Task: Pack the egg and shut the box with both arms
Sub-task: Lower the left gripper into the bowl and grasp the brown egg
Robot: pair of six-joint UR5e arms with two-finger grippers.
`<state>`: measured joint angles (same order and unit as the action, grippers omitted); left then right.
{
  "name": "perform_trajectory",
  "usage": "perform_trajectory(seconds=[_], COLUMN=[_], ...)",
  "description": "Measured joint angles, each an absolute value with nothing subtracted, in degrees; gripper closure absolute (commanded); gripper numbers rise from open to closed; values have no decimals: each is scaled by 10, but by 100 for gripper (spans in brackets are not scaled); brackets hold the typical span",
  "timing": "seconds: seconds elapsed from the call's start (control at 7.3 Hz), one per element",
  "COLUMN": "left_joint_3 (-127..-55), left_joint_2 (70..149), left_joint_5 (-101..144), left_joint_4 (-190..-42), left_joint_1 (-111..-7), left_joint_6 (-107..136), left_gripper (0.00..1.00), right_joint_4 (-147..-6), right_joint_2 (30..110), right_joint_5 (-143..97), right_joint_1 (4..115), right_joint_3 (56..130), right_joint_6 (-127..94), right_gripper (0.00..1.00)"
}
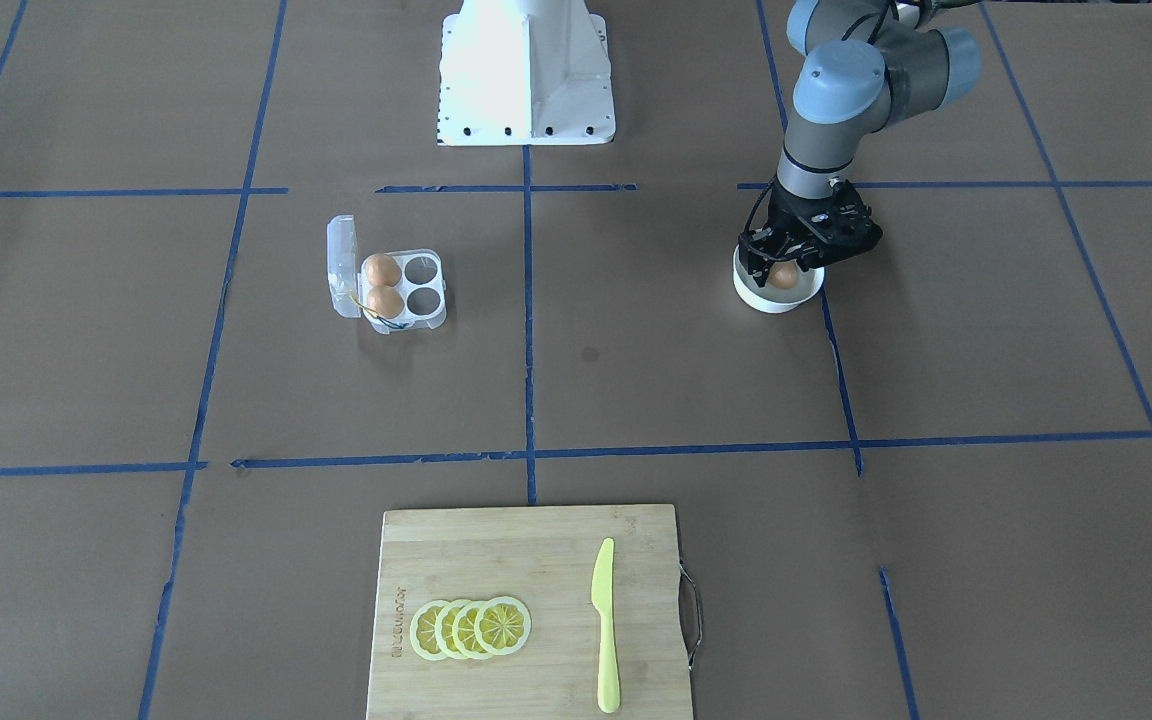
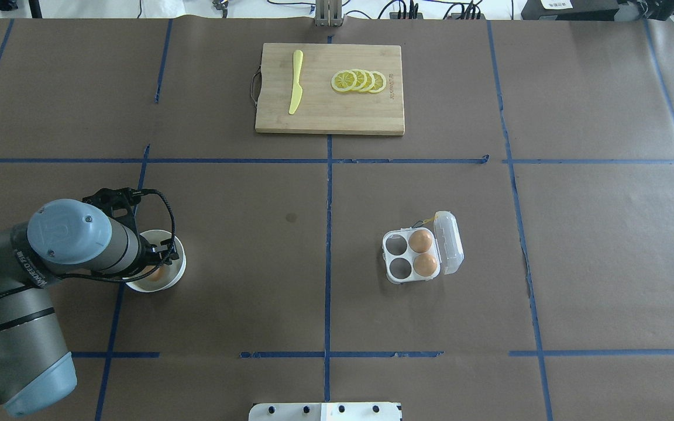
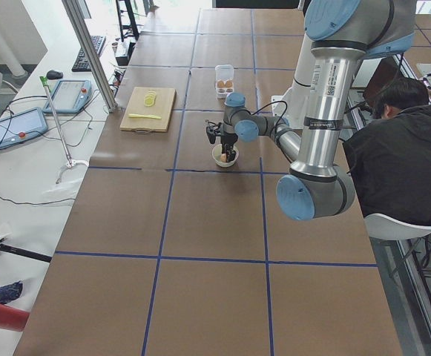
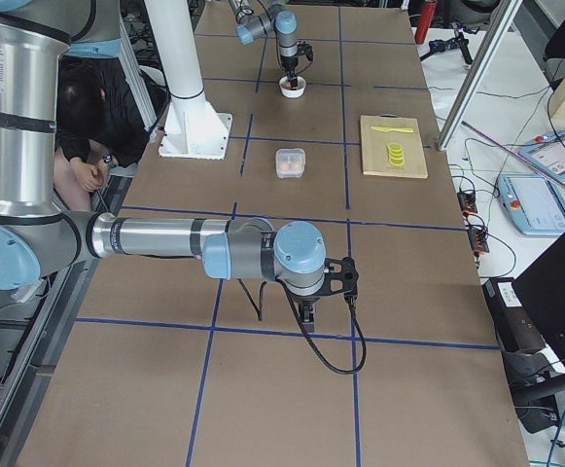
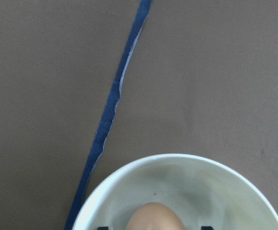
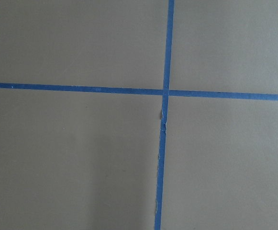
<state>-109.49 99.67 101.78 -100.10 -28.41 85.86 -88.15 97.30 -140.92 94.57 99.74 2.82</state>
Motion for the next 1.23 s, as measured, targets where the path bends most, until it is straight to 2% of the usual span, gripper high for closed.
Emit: perform_trajectory(seconds=[0.41,0.55,0.82,0.96,1.23], left_joint_3=[-1094,-1092,-1092,-1093,-1100], left_joint_2=[997,997,998,998,997], left_joint_5=[1018,1018,1018,1018,1018], left_joint_4=[-1001,-1001,-1001,-1001,-999], left_joint_1=[-281,-279,-277,-276,-279], left_joint_6=[859,859,859,859,861], left_gripper=[32,43,90,100,100], right_joint_4=[-881,-881,-881,-881,-881], right_joint_2=[974,974,973,973,973], right_joint_5=[-1419,-1421,-1422,-1422,-1422], right_joint_1=[946,946,946,946,946], right_joint_3=[998,998,998,998,998], right_joint_6=[29,29,29,29,28], right_gripper=[0,0,0,0,0])
